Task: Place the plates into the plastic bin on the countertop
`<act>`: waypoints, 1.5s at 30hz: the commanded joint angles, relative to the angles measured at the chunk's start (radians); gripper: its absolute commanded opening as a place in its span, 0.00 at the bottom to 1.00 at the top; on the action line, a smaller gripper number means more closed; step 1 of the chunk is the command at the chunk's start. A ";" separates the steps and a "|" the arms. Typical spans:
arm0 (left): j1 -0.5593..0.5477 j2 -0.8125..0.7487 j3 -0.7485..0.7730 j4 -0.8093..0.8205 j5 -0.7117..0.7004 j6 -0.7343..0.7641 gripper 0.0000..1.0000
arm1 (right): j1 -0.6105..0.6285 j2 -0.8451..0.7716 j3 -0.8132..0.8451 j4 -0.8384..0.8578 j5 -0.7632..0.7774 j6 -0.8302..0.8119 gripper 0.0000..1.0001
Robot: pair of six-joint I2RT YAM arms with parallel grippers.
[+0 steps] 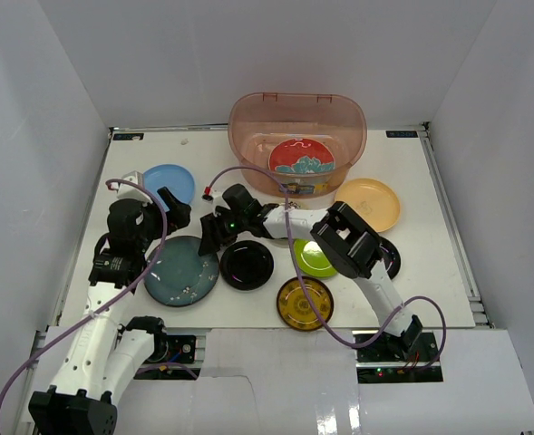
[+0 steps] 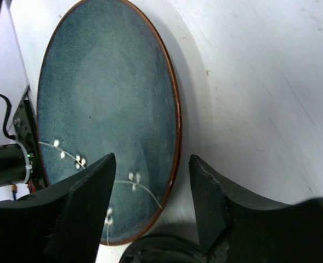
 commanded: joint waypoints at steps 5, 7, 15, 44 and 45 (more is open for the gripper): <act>0.000 -0.031 0.024 0.068 0.229 0.089 0.98 | 0.018 0.093 0.025 0.135 -0.180 0.158 0.47; 0.000 -0.031 0.022 0.068 0.226 0.093 0.98 | 0.016 0.097 0.026 0.176 -0.182 0.189 0.29; 0.000 -0.050 0.037 0.054 0.033 0.061 0.98 | 0.010 -0.061 -0.026 0.268 -0.119 0.277 0.08; 0.001 0.155 0.031 0.094 -0.127 -0.293 0.98 | -0.731 -0.361 0.146 0.015 0.149 0.212 0.08; 0.001 0.191 0.034 0.100 -0.147 -0.296 0.98 | -0.734 -0.304 0.175 0.003 0.137 0.206 0.08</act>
